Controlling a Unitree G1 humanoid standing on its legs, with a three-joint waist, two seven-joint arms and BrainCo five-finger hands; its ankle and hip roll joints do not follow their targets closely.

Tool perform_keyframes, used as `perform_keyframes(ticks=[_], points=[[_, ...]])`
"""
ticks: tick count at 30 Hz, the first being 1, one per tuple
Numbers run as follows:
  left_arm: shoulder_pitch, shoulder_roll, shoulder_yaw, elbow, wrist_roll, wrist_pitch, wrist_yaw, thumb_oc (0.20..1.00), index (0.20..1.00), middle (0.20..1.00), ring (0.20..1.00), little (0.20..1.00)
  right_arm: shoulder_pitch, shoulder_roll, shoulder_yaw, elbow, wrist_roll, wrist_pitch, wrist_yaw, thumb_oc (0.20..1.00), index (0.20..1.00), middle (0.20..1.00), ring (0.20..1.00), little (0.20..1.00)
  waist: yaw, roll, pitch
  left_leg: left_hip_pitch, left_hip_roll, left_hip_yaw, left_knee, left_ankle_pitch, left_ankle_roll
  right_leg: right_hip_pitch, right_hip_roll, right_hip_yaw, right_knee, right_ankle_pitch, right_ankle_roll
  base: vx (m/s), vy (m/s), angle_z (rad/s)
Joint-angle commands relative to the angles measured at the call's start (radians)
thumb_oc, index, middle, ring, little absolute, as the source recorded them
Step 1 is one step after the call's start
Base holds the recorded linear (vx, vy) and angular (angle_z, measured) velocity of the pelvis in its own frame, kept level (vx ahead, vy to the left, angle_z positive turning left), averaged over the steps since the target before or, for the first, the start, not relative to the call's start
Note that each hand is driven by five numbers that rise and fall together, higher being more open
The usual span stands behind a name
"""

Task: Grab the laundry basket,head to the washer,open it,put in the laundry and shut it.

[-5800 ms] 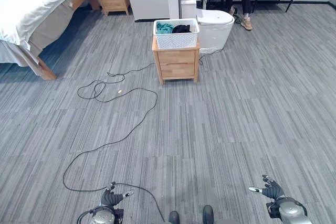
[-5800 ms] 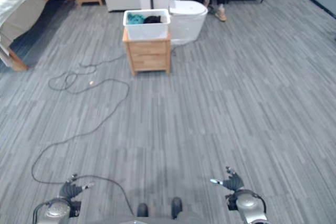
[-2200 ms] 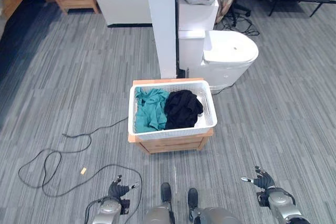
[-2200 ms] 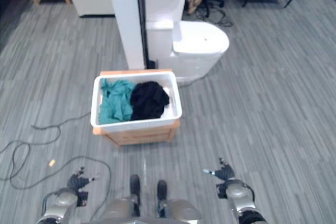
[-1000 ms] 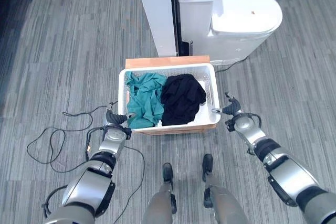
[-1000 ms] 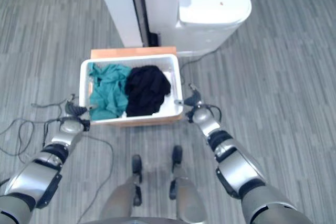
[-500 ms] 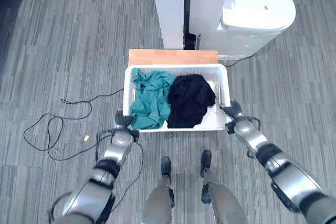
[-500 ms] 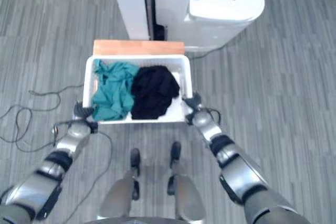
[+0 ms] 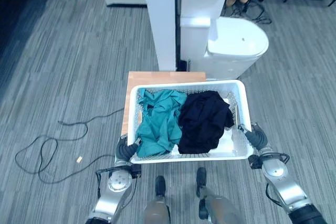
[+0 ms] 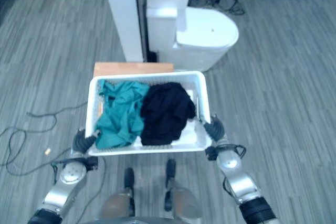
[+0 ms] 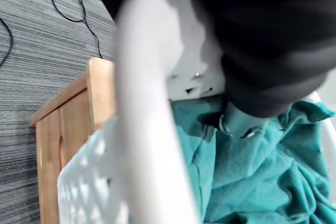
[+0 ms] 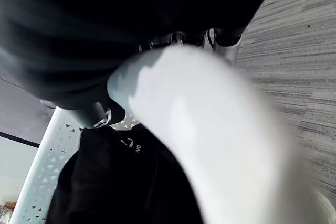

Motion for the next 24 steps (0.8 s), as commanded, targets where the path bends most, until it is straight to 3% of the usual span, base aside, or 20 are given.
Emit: perform_keyframes(ticks=[1, 6, 7, 9, 10, 14, 16, 18, 20, 21, 22, 24], points=[[-0.026, 0.009, 0.032, -0.025, -0.029, -0.082, -0.091, 0.200, 0.200, 0.200, 0.200, 0.200, -0.021, -0.009, -0.070, -0.086, 0.066, -0.154, 0.027, 0.200, 0.200, 0.200, 0.200, 0.200, -0.029, -0.024, -0.079, -0.002, -0.025, 0.002, 0.147, -0.131, 0.004, 0.060, -0.004, 0.051, 0.051, -0.217, 0.034, -0.02, 0.033, -0.18], [-0.015, 0.012, 0.007, -0.075, -0.025, -0.088, -0.101, 0.200, 0.200, 0.200, 0.200, 0.200, 0.030, -0.001, -0.100, -0.106, 0.115, -0.166, 0.040, 0.200, 0.200, 0.200, 0.200, 0.200, -0.056, -0.015, -0.083, -0.027, -0.072, -0.088, 0.142, -0.136, 0.010, 0.035, -0.003, 0.097, 0.087, -0.210, 0.037, -0.07, 0.094, -0.45], [-0.004, 0.025, 0.000, -0.097, -0.006, -0.087, -0.119, 0.200, 0.200, 0.200, 0.200, 0.200, 0.056, -0.012, -0.120, -0.126, 0.112, -0.168, 0.055, 0.200, 0.200, 0.200, 0.200, 0.200, -0.090, -0.006, -0.097, -0.009, -0.080, -0.087, 0.128, -0.148, 0.022, 0.025, 0.002, 0.127, 0.089, -0.199, 0.043, -0.01, 0.162, -0.54], [0.002, 0.031, -0.006, -0.107, 0.004, -0.090, -0.127, 0.200, 0.200, 0.200, 0.200, 0.200, 0.066, -0.016, -0.125, -0.131, 0.116, -0.171, 0.059, 0.200, 0.200, 0.200, 0.200, 0.200, -0.102, -0.005, -0.104, 0.002, -0.081, -0.069, 0.120, -0.151, 0.028, 0.017, 0.004, 0.154, 0.086, -0.186, 0.050, -0.05, 0.180, -0.83], [-0.002, 0.047, -0.015, -0.130, 0.012, -0.097, -0.138, 0.200, 0.200, 0.200, 0.200, 0.200, 0.072, -0.019, -0.135, -0.145, 0.121, -0.175, 0.064, 0.200, 0.200, 0.200, 0.200, 0.200, -0.129, -0.008, -0.103, 0.011, -0.085, -0.022, 0.111, -0.156, 0.040, -0.022, 0.012, 0.213, 0.093, -0.155, 0.076, -0.12, 0.178, -1.01], [0.002, 0.071, 0.003, -0.174, 0.005, -0.113, -0.127, 0.200, 0.200, 0.200, 0.200, 0.200, 0.066, -0.007, -0.140, -0.183, 0.136, -0.181, 0.082, 0.200, 0.200, 0.200, 0.200, 0.200, -0.166, -0.021, -0.087, 0.005, -0.078, 0.120, 0.117, -0.168, 0.066, -0.103, 0.033, 0.296, 0.127, -0.123, 0.115, -0.14, 0.138, -1.36], [-0.014, 0.075, 0.012, -0.186, -0.003, -0.124, -0.111, 0.200, 0.200, 0.200, 0.200, 0.200, 0.046, -0.005, -0.131, -0.194, 0.138, -0.185, 0.080, 0.200, 0.200, 0.200, 0.200, 0.200, -0.156, -0.020, -0.077, 0.015, -0.059, 0.199, 0.110, -0.172, 0.066, -0.135, 0.013, 0.210, 0.153, -0.133, 0.114, -0.11, -0.006, -1.55], [-0.023, 0.071, 0.014, -0.202, -0.001, -0.129, -0.105, 0.200, 0.200, 0.200, 0.200, 0.200, 0.040, -0.005, -0.127, -0.208, 0.136, -0.188, 0.081, 0.200, 0.200, 0.200, 0.200, 0.200, -0.145, -0.018, -0.074, 0.037, -0.040, 0.269, 0.109, -0.175, 0.059, -0.142, -0.039, 0.035, 0.168, -0.158, 0.102, 0.01, -0.055, -2.60], [-0.024, 0.064, 0.024, -0.208, -0.006, -0.133, -0.100, 0.200, 0.200, 0.200, 0.200, 0.200, 0.042, -0.003, -0.127, -0.213, 0.134, -0.194, 0.078, 0.200, 0.200, 0.200, 0.200, 0.200, -0.125, -0.002, -0.084, 0.070, -0.012, 0.338, 0.110, -0.192, 0.044, -0.124, -0.104, -0.193, 0.195, -0.206, 0.083, 0.05, -0.072, -1.76], [-0.024, 0.064, 0.023, -0.208, -0.006, -0.133, -0.100, 0.200, 0.200, 0.200, 0.200, 0.200, 0.043, -0.003, -0.127, -0.214, 0.134, -0.194, 0.078, 0.200, 0.200, 0.200, 0.200, 0.200, -0.125, -0.002, -0.083, 0.072, -0.011, 0.338, 0.109, -0.192, 0.043, -0.124, -0.104, -0.194, 0.199, -0.210, 0.082, 0.02, -0.230, -1.75], [-0.012, 0.057, 0.031, -0.207, -0.002, -0.130, -0.103, 0.200, 0.200, 0.200, 0.200, 0.200, 0.038, 0.007, -0.117, -0.205, 0.127, -0.193, 0.085, 0.200, 0.200, 0.200, 0.200, 0.200, -0.108, 0.002, -0.105, 0.105, 0.010, 0.442, 0.105, -0.193, 0.035, -0.111, -0.174, -0.388, 0.250, -0.216, 0.060, 0.04, -0.172, -1.94], [-0.005, 0.053, 0.026, -0.200, 0.006, -0.125, -0.115, 0.200, 0.200, 0.200, 0.200, 0.200, 0.048, 0.010, -0.120, -0.201, 0.124, -0.188, 0.094, 0.200, 0.200, 0.200, 0.200, 0.200, -0.121, 0.002, -0.110, 0.125, 0.011, 0.454, 0.113, -0.205, 0.036, -0.117, -0.167, -0.359, 0.255, -0.218, 0.065, 0.14, -0.156, -1.62]])
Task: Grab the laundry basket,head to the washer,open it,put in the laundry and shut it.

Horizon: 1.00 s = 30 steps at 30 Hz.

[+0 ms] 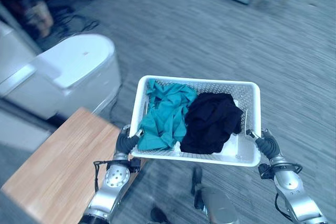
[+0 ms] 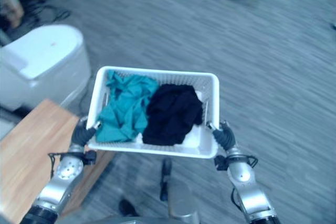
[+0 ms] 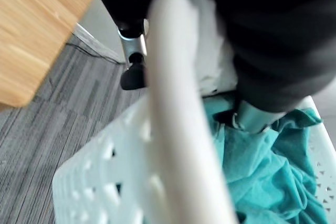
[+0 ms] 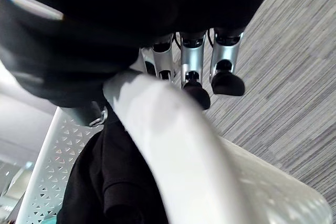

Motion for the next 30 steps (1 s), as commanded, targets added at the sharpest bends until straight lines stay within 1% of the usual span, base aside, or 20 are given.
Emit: perform_keyframes(ticks=[1, 3, 4, 5, 6, 7, 8, 9, 10, 11, 13, 15, 17, 19, 22, 24, 25, 27, 28, 30], points=[[-0.008, 0.000, 0.007, -0.090, -0.029, -0.115, -0.061, 0.200, 0.200, 0.200, 0.200, 0.200, -0.071, 0.000, -0.043, -0.075, 0.108, -0.148, 0.046, 0.200, 0.200, 0.200, 0.200, 0.200, -0.015, 0.040, -0.075, -0.039, 0.003, -0.167, 0.056, -0.083, -0.011, 0.018, 0.050, 0.153, -0.068, -0.039, 0.083, 0.25, -0.176, -1.24], [-0.003, -0.003, 0.006, -0.081, -0.028, -0.119, -0.069, 0.200, 0.200, 0.200, 0.200, 0.200, -0.068, -0.002, -0.043, -0.065, 0.106, -0.147, 0.042, 0.200, 0.200, 0.200, 0.200, 0.200, -0.017, 0.043, -0.084, -0.031, 0.016, -0.153, 0.098, -0.103, -0.017, 0.044, 0.068, 0.171, -0.104, -0.042, 0.079, 0.22, -0.197, -1.07], [0.002, -0.006, -0.005, -0.093, -0.037, -0.121, -0.067, 0.200, 0.200, 0.200, 0.200, 0.200, -0.085, -0.018, -0.038, -0.069, 0.114, -0.150, 0.037, 0.200, 0.200, 0.200, 0.200, 0.200, -0.010, 0.049, -0.074, -0.062, 0.062, -0.184, 0.282, -0.098, -0.041, 0.090, 0.111, 0.225, -0.139, -0.059, 0.059, 0.26, -0.234, -0.79], [-0.001, -0.011, -0.012, -0.090, -0.045, -0.125, -0.062, 0.200, 0.200, 0.200, 0.200, 0.200, -0.100, -0.030, -0.033, -0.064, 0.116, -0.153, 0.031, 0.200, 0.200, 0.200, 0.200, 0.200, -0.001, 0.051, -0.070, -0.079, 0.071, -0.225, 0.345, -0.074, -0.057, 0.107, 0.128, 0.245, -0.149, -0.068, 0.050, 0.26, -0.245, -0.79], [-0.004, -0.012, -0.012, -0.088, -0.045, -0.126, -0.061, 0.200, 0.200, 0.200, 0.200, 0.200, -0.102, -0.031, -0.033, -0.062, 0.117, -0.153, 0.031, 0.200, 0.200, 0.200, 0.200, 0.200, 0.000, 0.054, -0.067, -0.083, 0.079, -0.226, 0.357, -0.076, -0.063, 0.109, 0.134, 0.246, -0.152, -0.068, 0.046, 0.24, -0.170, -0.86], [-0.011, -0.017, -0.035, -0.084, -0.057, -0.128, -0.049, 0.200, 0.200, 0.200, 0.200, 0.200, -0.119, -0.044, -0.020, -0.056, 0.124, -0.145, 0.021, 0.200, 0.200, 0.200, 0.200, 0.200, 0.025, 0.053, -0.056, -0.136, 0.060, -0.359, 0.444, -0.055, -0.071, 0.151, 0.167, 0.292, -0.162, -0.087, 0.022, 0.23, -0.133, -1.10], [-0.013, -0.021, -0.043, -0.079, -0.059, -0.128, -0.051, 0.200, 0.200, 0.200, 0.200, 0.200, -0.117, -0.047, -0.020, -0.058, 0.125, -0.142, 0.023, 0.200, 0.200, 0.200, 0.200, 0.200, 0.036, 0.050, -0.051, -0.169, 0.037, -0.408, 0.453, -0.075, -0.065, 0.168, 0.171, 0.310, -0.168, -0.095, 0.021, 0.23, -0.114, -0.99], [-0.013, -0.021, -0.045, -0.078, -0.060, -0.129, -0.050, 0.200, 0.200, 0.200, 0.200, 0.200, -0.117, -0.047, -0.022, -0.058, 0.125, -0.142, 0.023, 0.200, 0.200, 0.200, 0.200, 0.200, 0.036, 0.051, -0.051, -0.171, 0.036, -0.410, 0.455, -0.078, -0.063, 0.169, 0.171, 0.308, -0.169, -0.096, 0.021, 0.14, -0.015, -1.25], [-0.002, -0.029, -0.045, -0.070, -0.057, -0.127, -0.046, 0.200, 0.200, 0.200, 0.200, 0.200, -0.110, -0.048, -0.017, -0.056, 0.121, -0.140, 0.027, 0.200, 0.200, 0.200, 0.200, 0.200, 0.062, 0.032, -0.041, -0.245, -0.032, -0.467, 0.407, -0.105, -0.031, 0.188, 0.155, 0.339, -0.184, -0.081, 0.030, 0.16, 0.015, -1.01], [0.005, -0.031, -0.045, -0.069, -0.056, -0.127, -0.045, 0.200, 0.200, 0.200, 0.200, 0.200, -0.109, -0.048, -0.012, -0.052, 0.117, -0.140, 0.027, 0.200, 0.200, 0.200, 0.200, 0.200, 0.076, 0.030, -0.037, -0.271, -0.051, -0.491, 0.371, -0.101, -0.029, 0.200, 0.159, 0.360, -0.191, -0.079, 0.035, 0.22, 0.024, -0.96], [0.018, -0.034, -0.039, -0.067, -0.051, -0.123, -0.038, 0.200, 0.200, 0.200, 0.200, 0.200, -0.111, -0.049, -0.001, -0.035, 0.112, -0.137, 0.023, 0.200, 0.200, 0.200, 0.200, 0.200, 0.104, 0.031, -0.027, -0.331, -0.076, -0.532, 0.302, -0.043, -0.034, 0.226, 0.177, 0.398, -0.203, -0.080, 0.038, 0.21, 0.020, -0.68], [0.019, -0.032, -0.036, -0.069, -0.051, -0.123, -0.041, 0.200, 0.200, 0.200, 0.200, 0.200, -0.112, -0.047, -0.001, -0.031, 0.111, -0.136, 0.019, 0.200, 0.200, 0.200, 0.200, 0.200, 0.117, 0.033, -0.022, -0.356, -0.084, -0.549, 0.267, -0.012, -0.039, 0.241, 0.190, 0.420, -0.207, -0.082, 0.037, 0.16, -0.007, -0.95], [0.018, -0.035, -0.031, -0.069, -0.046, -0.121, -0.037, 0.200, 0.200, 0.200, 0.200, 0.200, -0.115, -0.036, 0.002, -0.016, 0.115, -0.138, 0.006, 0.200, 0.200, 0.200, 0.200, 0.200, 0.147, 0.047, -0.008, -0.405, -0.094, -0.557, 0.173, 0.075, -0.055, 0.283, 0.224, 0.457, -0.218, -0.103, 0.029, 0.34, 0.028, -0.61], [0.023, -0.036, -0.024, -0.076, -0.044, -0.120, -0.037, 0.200, 0.200, 0.200, 0.200, 0.200, -0.115, -0.034, 0.002, -0.017, 0.114, -0.137, 0.004, 0.200, 0.200, 0.200, 0.200, 0.200, 0.160, 0.053, -0.005, -0.413, -0.091, -0.564, 0.160, 0.097, -0.058, 0.311, 0.239, 0.481, -0.210, -0.128, 0.025, 0.36, 0.072, -0.51], [0.040, -0.032, -0.028, -0.079, -0.041, -0.118, -0.047, 0.200, 0.200, 0.200, 0.200, 0.200, -0.108, -0.022, 0.007, -0.020, 0.104, -0.132, 0.013, 0.200, 0.200, 0.200, 0.200, 0.200, 0.172, 0.048, -0.032, -0.377, -0.091, -0.571, 0.152, 0.078, -0.026, 0.355, 0.234, 0.509, -0.187, -0.172, 0.030, 0.40, 0.127, -0.49], [0.031, -0.020, -0.037, -0.075, -0.043, -0.112, -0.045, 0.200, 0.200, 0.200, 0.200, 0.200, -0.106, -0.009, 0.011, -0.021, 0.101, -0.139, 0.017, 0.200, 0.200, 0.200, 0.200, 0.200, 0.178, 0.032, -0.043, -0.351, -0.103, -0.568, 0.159, 0.055, -0.007, 0.353, 0.217, 0.508, -0.113, -0.179, 0.053, 0.38, 0.109, -0.53], [0.029, -0.012, -0.040, -0.076, -0.040, -0.109, -0.044, 0.200, 0.200, 0.200, 0.200, 0.200, -0.109, -0.006, 0.012, -0.024, 0.095, -0.139, 0.020, 0.200, 0.200, 0.200, 0.200, 0.200, 0.181, 0.027, -0.047, -0.337, -0.107, -0.564, 0.152, 0.046, 0.006, 0.331, 0.214, 0.512, -0.045, -0.162, 0.074, 0.34, 0.100, -0.14], [0.022, 0.009, -0.041, -0.073, -0.031, -0.107, -0.040, 0.200, 0.200, 0.200, 0.200, 0.200, -0.113, -0.003, 0.018, -0.035, 0.086, -0.140, 0.027, 0.200, 0.200, 0.200, 0.200, 0.200, 0.165, 0.020, -0.038, -0.295, -0.119, -0.567, 0.139, 0.020, 0.033, 0.251, 0.201, 0.529, 0.134, -0.087, 0.130, 0.31, 0.106, -0.04], [0.017, 0.016, -0.041, -0.072, -0.022, -0.105, -0.036, 0.200, 0.200, 0.200, 0.200, 0.200, -0.115, 0.001, 0.019, -0.044, 0.081, -0.140, 0.034, 0.200, 0.200, 0.200, 0.200, 0.200, 0.152, 0.024, -0.032, -0.264, -0.121, -0.573, 0.122, 0.009, 0.042, 0.194, 0.200, 0.536, 0.201, -0.060, 0.143, 0.20, 0.062, -0.05], [0.009, 0.017, -0.038, -0.066, -0.021, -0.106, -0.029, 0.200, 0.200, 0.200, 0.200, 0.200, -0.121, 0.002, 0.026, -0.045, 0.077, -0.138, 0.038, 0.200, 0.200, 0.200, 0.200, 0.200, 0.145, 0.033, -0.030, -0.240, -0.116, -0.572, 0.101, 0.002, 0.045, 0.140, 0.194, 0.525, 0.217, -0.052, 0.138, 0.25, 0.059, 0.30]])
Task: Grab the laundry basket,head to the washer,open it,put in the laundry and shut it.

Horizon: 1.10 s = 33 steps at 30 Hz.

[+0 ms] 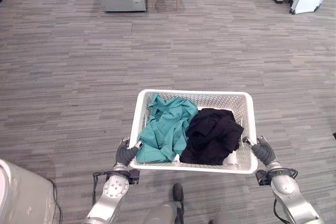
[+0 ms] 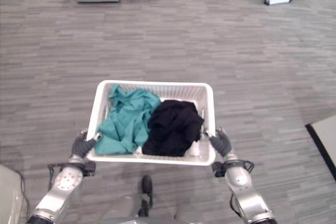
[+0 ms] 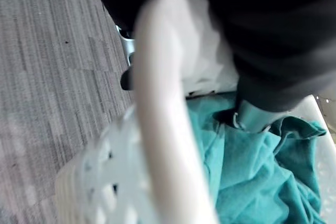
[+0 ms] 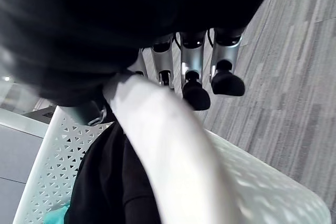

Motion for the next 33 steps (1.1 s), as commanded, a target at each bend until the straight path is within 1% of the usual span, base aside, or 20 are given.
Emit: perform_keyframes(ticks=[1, 4, 7, 11, 12, 13, 14, 15, 16, 17, 19, 21, 22, 23, 24, 25, 26, 29, 31, 33], points=[[-0.016, -0.006, 0.009, -0.119, -0.022, -0.098, -0.026, 0.200, 0.200, 0.200, 0.200, 0.200, -0.149, 0.018, -0.006, -0.083, 0.071, -0.136, 0.044, 0.200, 0.200, 0.200, 0.200, 0.200, 0.005, 0.014, -0.017, 0.037, 0.092, 0.019, 0.064, -0.147, -0.061, -0.038, 0.043, -0.105, -0.318, 0.127, -0.008, 0.43, 0.063, 0.23], [-0.006, -0.009, 0.024, -0.115, -0.034, -0.100, -0.034, 0.200, 0.200, 0.200, 0.200, 0.200, -0.152, 0.014, -0.012, -0.077, 0.082, -0.129, 0.045, 0.200, 0.200, 0.200, 0.200, 0.200, -0.011, 0.024, -0.011, 0.107, 0.093, 0.015, 0.053, -0.195, -0.075, -0.105, 0.004, -0.159, -0.463, 0.136, -0.022, 0.42, -0.040, -0.18], [-0.013, -0.018, 0.041, -0.097, -0.035, -0.102, -0.029, 0.200, 0.200, 0.200, 0.200, 0.200, -0.152, 0.018, -0.019, -0.074, 0.093, -0.125, 0.047, 0.200, 0.200, 0.200, 0.200, 0.200, -0.025, 0.032, 0.004, 0.173, 0.112, -0.014, 0.077, -0.260, -0.104, -0.149, -0.052, -0.191, -0.637, 0.190, 0.005, 0.44, -0.165, 0.10], [-0.005, -0.038, 0.055, -0.071, -0.023, -0.113, -0.017, 0.200, 0.200, 0.200, 0.200, 0.200, -0.131, 0.022, -0.024, -0.078, 0.084, -0.131, 0.062, 0.200, 0.200, 0.200, 0.200, 0.200, -0.047, 0.031, 0.001, 0.269, 0.143, -0.043, 0.112, -0.327, -0.139, -0.198, -0.104, -0.154, -0.657, 0.250, 0.034, 0.49, -0.256, 0.54], [0.001, -0.038, 0.058, -0.071, -0.026, -0.117, -0.021, 0.200, 0.200, 0.200, 0.200, 0.200, -0.122, 0.019, -0.028, -0.085, 0.087, -0.134, 0.070, 0.200, 0.200, 0.200, 0.200, 0.200, -0.048, 0.025, -0.016, 0.291, 0.149, -0.054, 0.121, -0.323, -0.153, -0.187, -0.106, -0.143, -0.653, 0.264, 0.038, 0.53, -0.344, 0.56], [0.019, -0.044, 0.058, -0.076, -0.025, -0.115, -0.032, 0.200, 0.200, 0.200, 0.200, 0.200, -0.116, 0.018, -0.029, -0.084, 0.088, -0.128, 0.079, 0.200, 0.200, 0.200, 0.200, 0.200, -0.051, 0.025, -0.026, 0.291, 0.161, -0.061, 0.140, -0.308, -0.162, -0.166, -0.100, -0.145, -0.648, 0.281, 0.033, 0.49, -0.360, 0.28], [0.028, -0.054, 0.058, -0.068, -0.026, -0.117, -0.029, 0.200, 0.200, 0.200, 0.200, 0.200, -0.121, 0.014, -0.021, -0.073, 0.084, -0.133, 0.082, 0.200, 0.200, 0.200, 0.200, 0.200, -0.051, 0.033, -0.039, 0.293, 0.178, -0.062, 0.163, -0.260, -0.178, -0.156, -0.088, -0.149, -0.641, 0.291, 0.021, 0.28, -0.204, 0.38], [0.028, -0.055, 0.058, -0.068, -0.026, -0.118, -0.029, 0.200, 0.200, 0.200, 0.200, 0.200, -0.122, 0.013, -0.021, -0.072, 0.083, -0.134, 0.081, 0.200, 0.200, 0.200, 0.200, 0.200, -0.053, 0.035, -0.040, 0.293, 0.180, -0.063, 0.162, -0.260, -0.180, -0.155, -0.086, -0.151, -0.642, 0.291, 0.020, 0.52, -0.557, 0.59], [0.048, -0.071, 0.058, -0.071, -0.068, -0.114, -0.040, 0.200, 0.200, 0.200, 0.200, 0.200, -0.130, -0.010, -0.021, -0.066, 0.079, -0.136, 0.075, 0.200, 0.200, 0.200, 0.200, 0.200, -0.051, 0.048, -0.054, 0.217, 0.275, -0.057, 0.351, -0.036, -0.213, -0.087, -0.038, -0.170, -0.645, 0.268, -0.029, 0.36, -0.444, 0.49], [0.048, -0.070, 0.058, -0.072, -0.068, -0.113, -0.041, 0.200, 0.200, 0.200, 0.200, 0.200, -0.130, -0.010, -0.022, -0.067, 0.079, -0.135, 0.076, 0.200, 0.200, 0.200, 0.200, 0.200, -0.053, 0.048, -0.055, 0.211, 0.277, -0.061, 0.358, -0.039, -0.213, -0.087, -0.038, -0.173, -0.646, 0.269, -0.030, 0.47, -0.581, 0.44], [0.050, -0.077, 0.057, -0.073, -0.071, -0.113, -0.043, 0.200, 0.200, 0.200, 0.200, 0.200, -0.138, -0.017, -0.018, -0.066, 0.084, -0.141, 0.072, 0.200, 0.200, 0.200, 0.200, 0.200, -0.047, 0.043, -0.053, 0.171, 0.291, -0.058, 0.435, -0.005, -0.205, -0.056, -0.022, -0.179, -0.655, 0.252, -0.053, 0.18, -0.217, 0.18], [0.041, -0.072, 0.047, -0.076, -0.067, -0.106, -0.050, 0.200, 0.200, 0.200, 0.200, 0.200, -0.147, -0.036, -0.026, -0.060, 0.072, -0.132, 0.060, 0.200, 0.200, 0.200, 0.200, 0.200, -0.042, 0.029, -0.053, 0.125, 0.311, -0.021, 0.473, 0.008, -0.185, -0.007, -0.003, -0.175, -0.671, 0.218, -0.078, 0.36, -0.324, -0.15], [0.029, -0.072, 0.035, -0.076, -0.062, -0.101, -0.054, 0.200, 0.200, 0.200, 0.200, 0.200, -0.144, -0.039, -0.035, -0.060, 0.076, -0.130, 0.053, 0.200, 0.200, 0.200, 0.200, 0.200, -0.031, 0.017, -0.050, 0.070, 0.309, 0.006, 0.458, -0.050, -0.171, 0.034, 0.005, -0.169, -0.685, 0.197, -0.086, 0.43, -0.305, -0.21], [0.024, -0.069, 0.030, -0.076, -0.058, -0.099, -0.056, 0.200, 0.200, 0.200, 0.200, 0.200, -0.142, -0.039, -0.039, -0.060, 0.079, -0.127, 0.052, 0.200, 0.200, 0.200, 0.200, 0.200, -0.026, 0.012, -0.049, 0.030, 0.274, 0.005, 0.440, -0.084, -0.161, 0.054, 0.007, -0.158, -0.692, 0.189, -0.084, 0.50, -0.254, -0.22], [0.019, -0.071, 0.024, -0.076, -0.047, -0.096, -0.058, 0.200, 0.200, 0.200, 0.200, 0.200, -0.137, -0.038, -0.043, -0.057, 0.079, -0.124, 0.050, 0.200, 0.200, 0.200, 0.200, 0.200, -0.018, 0.014, -0.047, -0.005, 0.212, 0.007, 0.365, -0.138, -0.150, 0.078, 0.015, -0.152, -0.702, 0.174, -0.077, 0.26, -0.091, -0.24], [0.018, -0.070, 0.024, -0.075, -0.047, -0.096, -0.058, 0.200, 0.200, 0.200, 0.200, 0.200, -0.138, -0.037, -0.043, -0.057, 0.079, -0.124, 0.050, 0.200, 0.200, 0.200, 0.200, 0.200, -0.018, 0.011, -0.048, -0.006, 0.208, 0.008, 0.361, -0.133, -0.148, 0.076, 0.012, -0.152, -0.703, 0.176, -0.077, 0.24, -0.064, -0.33], [0.017, -0.071, 0.022, -0.076, -0.043, -0.095, -0.058, 0.200, 0.200, 0.200, 0.200, 0.200, -0.133, -0.034, -0.043, -0.051, 0.078, -0.121, 0.048, 0.200, 0.200, 0.200, 0.200, 0.200, -0.011, 0.013, -0.047, -0.022, 0.179, 0.007, 0.314, -0.146, -0.144, 0.093, 0.016, -0.150, -0.708, 0.171, -0.073, 0.19, -0.036, -0.38], [0.020, -0.073, 0.017, -0.079, -0.034, -0.092, -0.058, 0.200, 0.200, 0.200, 0.200, 0.200, -0.123, -0.016, -0.039, -0.034, 0.075, -0.119, 0.037, 0.200, 0.200, 0.200, 0.200, 0.200, 0.008, 0.035, -0.039, -0.055, 0.124, 0.002, 0.157, -0.085, -0.152, 0.136, 0.051, -0.141, -0.713, 0.155, -0.071, 0.23, -0.023, -0.48], [0.028, -0.073, 0.018, -0.083, -0.026, -0.090, -0.060, 0.200, 0.200, 0.200, 0.200, 0.200, -0.121, -0.006, -0.041, -0.032, 0.072, -0.120, 0.031, 0.200, 0.200, 0.200, 0.200, 0.200, 0.017, 0.049, -0.041, -0.055, 0.117, 0.003, 0.106, -0.057, -0.152, 0.153, 0.075, -0.134, -0.701, 0.134, -0.075, 0.22, 0.008, -0.35], [0.034, -0.074, 0.016, -0.077, -0.023, -0.091, -0.061, 0.200, 0.200, 0.200, 0.200, 0.200, -0.126, -0.002, -0.037, -0.028, 0.067, -0.121, 0.030, 0.200, 0.200, 0.200, 0.200, 0.200, 0.022, 0.050, -0.043, -0.022, 0.116, -0.003, 0.073, -0.063, -0.147, 0.165, 0.081, -0.124, -0.684, 0.118, -0.076, 0.19, 0.039, 0.02]])
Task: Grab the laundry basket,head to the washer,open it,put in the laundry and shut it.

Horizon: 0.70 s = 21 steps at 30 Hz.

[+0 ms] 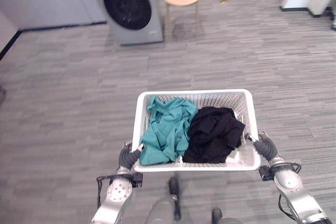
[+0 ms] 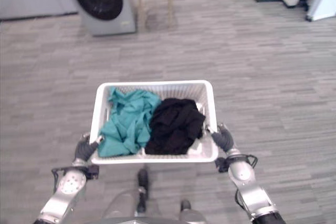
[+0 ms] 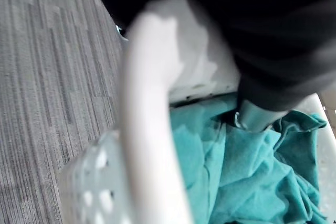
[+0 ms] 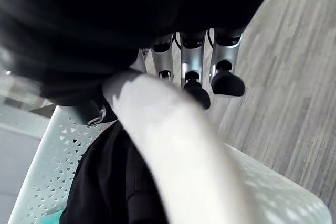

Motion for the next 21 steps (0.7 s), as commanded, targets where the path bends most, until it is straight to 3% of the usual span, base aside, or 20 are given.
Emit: perform_keyframes(ticks=[1, 4, 5, 8, 11, 12, 13, 15, 16, 20, 21], points=[[-0.022, 0.006, 0.000, -0.091, -0.022, -0.089, -0.057, 0.200, 0.200, 0.200, 0.200, 0.200, -0.104, 0.013, -0.032, -0.088, 0.077, -0.126, 0.012, 0.200, 0.200, 0.200, 0.200, 0.200, 0.058, -0.005, -0.027, 0.087, 0.016, -0.034, 0.026, -0.149, -0.091, -0.129, 0.078, -0.022, 0.074, -0.013, -0.018, 0.29, 0.077, -0.27], [-0.013, 0.014, -0.006, -0.087, -0.026, -0.088, -0.057, 0.200, 0.200, 0.200, 0.200, 0.200, -0.107, 0.034, -0.019, -0.081, 0.066, -0.122, 0.020, 0.200, 0.200, 0.200, 0.200, 0.200, 0.067, -0.013, -0.052, 0.150, -0.005, -0.035, 0.005, -0.182, -0.059, -0.124, 0.068, -0.003, 0.165, -0.046, 0.001, 0.33, 0.149, -0.32], [-0.023, 0.029, -0.010, -0.093, -0.024, -0.085, -0.056, 0.200, 0.200, 0.200, 0.200, 0.200, -0.107, 0.040, -0.016, -0.084, 0.067, -0.123, 0.029, 0.200, 0.200, 0.200, 0.200, 0.200, 0.061, -0.014, -0.046, 0.175, -0.006, -0.034, 0.000, -0.203, -0.038, -0.175, 0.065, 0.014, 0.300, -0.031, 0.032, 0.34, 0.194, -0.59], [-0.035, 0.041, -0.006, -0.098, -0.023, -0.085, -0.048, 0.200, 0.200, 0.200, 0.200, 0.200, -0.105, 0.053, -0.010, -0.085, 0.062, -0.121, 0.036, 0.200, 0.200, 0.200, 0.200, 0.200, 0.053, -0.018, -0.031, 0.200, -0.006, -0.020, 0.013, -0.240, -0.017, -0.273, 0.043, 0.011, 0.439, 0.013, 0.069, 0.17, 0.074, -0.36], [-0.038, 0.042, -0.001, -0.103, -0.028, -0.085, -0.042, 0.200, 0.200, 0.200, 0.200, 0.200, -0.107, 0.060, -0.006, -0.084, 0.069, -0.118, 0.042, 0.200, 0.200, 0.200, 0.200, 0.200, 0.047, -0.015, -0.024, 0.226, -0.005, -0.010, 0.007, -0.262, -0.014, -0.334, 0.025, -0.024, 0.417, 0.018, 0.062, 0.16, -0.001, -0.29], [-0.037, 0.042, 0.007, -0.106, -0.029, -0.085, -0.038, 0.200, 0.200, 0.200, 0.200, 0.200, -0.112, 0.059, -0.006, -0.085, 0.074, -0.116, 0.040, 0.200, 0.200, 0.200, 0.200, 0.200, 0.039, -0.011, -0.019, 0.259, -0.003, -0.006, -0.007, -0.283, -0.016, -0.371, 0.008, -0.065, 0.333, 0.032, 0.055, 0.25, -0.029, -0.23], [-0.037, 0.042, 0.007, -0.106, -0.029, -0.085, -0.038, 0.200, 0.200, 0.200, 0.200, 0.200, -0.112, 0.059, -0.006, -0.085, 0.074, -0.116, 0.040, 0.200, 0.200, 0.200, 0.200, 0.200, 0.038, -0.011, -0.018, 0.260, -0.003, -0.007, -0.007, -0.283, -0.017, -0.369, 0.008, -0.066, 0.332, 0.032, 0.055, 0.30, -0.059, -0.24], [-0.036, 0.035, 0.017, -0.099, -0.028, -0.088, -0.036, 0.200, 0.200, 0.200, 0.200, 0.200, -0.115, 0.059, -0.007, -0.082, 0.086, -0.114, 0.042, 0.200, 0.200, 0.200, 0.200, 0.200, 0.029, -0.007, -0.012, 0.300, -0.002, -0.010, -0.018, -0.303, -0.028, -0.404, -0.010, -0.084, 0.207, 0.066, 0.059, 0.35, -0.099, -0.18], [-0.038, 0.029, 0.028, -0.085, -0.029, -0.094, -0.035, 0.200, 0.200, 0.200, 0.200, 0.200, -0.111, 0.058, -0.014, -0.080, 0.087, -0.112, 0.040, 0.200, 0.200, 0.200, 0.200, 0.200, 0.020, -0.002, -0.007, 0.332, 0.006, -0.026, -0.028, -0.315, -0.045, -0.437, -0.031, -0.076, 0.126, 0.091, 0.073, 0.48, -0.175, 0.02], [-0.038, 0.022, 0.028, -0.078, -0.028, -0.108, -0.039, 0.200, 0.200, 0.200, 0.200, 0.200, -0.082, 0.058, -0.036, -0.100, 0.087, -0.118, 0.049, 0.200, 0.200, 0.200, 0.200, 0.200, 0.004, -0.010, -0.014, 0.387, 0.010, -0.063, -0.027, -0.358, -0.061, -0.428, -0.042, -0.020, 0.115, 0.127, 0.080, 0.41, -0.182, 0.39], [-0.028, 0.007, 0.022, -0.073, -0.031, -0.111, -0.038, 0.200, 0.200, 0.200, 0.200, 0.200, -0.076, 0.048, -0.039, -0.091, 0.083, -0.123, 0.047, 0.200, 0.200, 0.200, 0.200, 0.200, -0.006, 0.003, -0.036, 0.399, 0.040, -0.082, 0.010, -0.347, -0.085, -0.420, -0.028, -0.020, 0.149, 0.132, 0.058, 0.67, -0.378, 1.26]])
